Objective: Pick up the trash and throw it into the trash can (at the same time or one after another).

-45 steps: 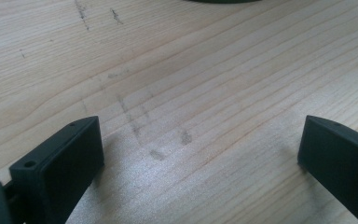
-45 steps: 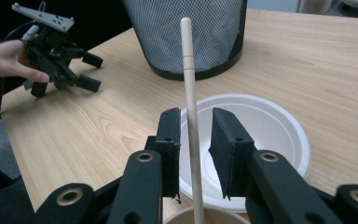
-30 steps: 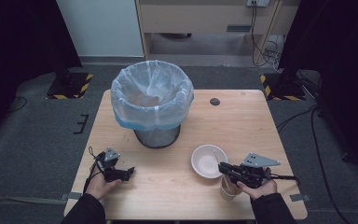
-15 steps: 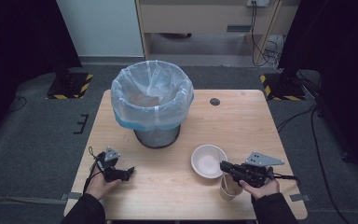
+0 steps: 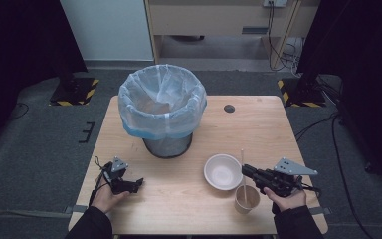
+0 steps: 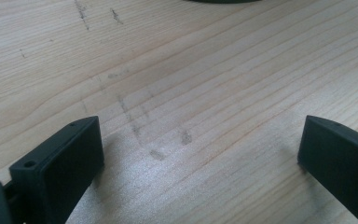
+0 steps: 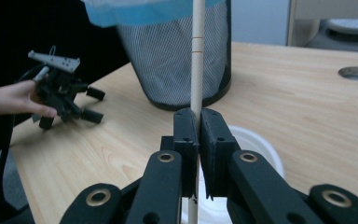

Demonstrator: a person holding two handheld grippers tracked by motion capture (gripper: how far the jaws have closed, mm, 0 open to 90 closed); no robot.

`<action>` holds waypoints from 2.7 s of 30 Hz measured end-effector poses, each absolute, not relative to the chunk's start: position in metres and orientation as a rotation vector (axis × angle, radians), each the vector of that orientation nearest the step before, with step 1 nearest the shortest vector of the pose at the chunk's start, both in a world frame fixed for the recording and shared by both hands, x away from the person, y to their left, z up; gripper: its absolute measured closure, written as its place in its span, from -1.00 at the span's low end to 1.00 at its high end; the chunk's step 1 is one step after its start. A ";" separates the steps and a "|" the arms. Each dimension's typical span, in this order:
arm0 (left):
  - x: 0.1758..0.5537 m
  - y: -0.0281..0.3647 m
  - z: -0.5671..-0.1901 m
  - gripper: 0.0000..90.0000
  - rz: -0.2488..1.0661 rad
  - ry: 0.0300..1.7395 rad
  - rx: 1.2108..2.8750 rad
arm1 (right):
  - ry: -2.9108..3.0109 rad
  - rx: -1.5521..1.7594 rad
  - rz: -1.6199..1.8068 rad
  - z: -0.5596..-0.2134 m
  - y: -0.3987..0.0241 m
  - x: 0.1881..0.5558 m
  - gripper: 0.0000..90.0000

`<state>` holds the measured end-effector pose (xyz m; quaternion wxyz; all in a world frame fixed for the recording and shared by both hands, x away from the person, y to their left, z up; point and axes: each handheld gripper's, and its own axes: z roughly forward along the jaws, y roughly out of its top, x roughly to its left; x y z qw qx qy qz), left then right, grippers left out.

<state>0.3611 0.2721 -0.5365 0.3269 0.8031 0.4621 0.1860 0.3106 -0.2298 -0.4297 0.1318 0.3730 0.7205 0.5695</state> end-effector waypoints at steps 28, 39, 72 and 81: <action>0.361 0.271 -0.537 -1.00 0.487 1.211 2.104 | 1.634 1.039 1.890 -0.363 -0.250 0.334 0.91; 0.361 0.271 -0.537 -1.00 0.487 1.210 2.104 | 1.501 0.993 1.945 -0.334 -0.237 0.355 0.91; 0.361 0.271 -0.537 -1.00 0.487 1.210 2.102 | 1.340 0.857 1.966 -0.257 -0.171 0.405 0.91; 0.361 0.271 -0.537 -1.00 0.488 1.210 2.102 | 1.304 0.833 1.991 -0.242 -0.149 0.419 0.91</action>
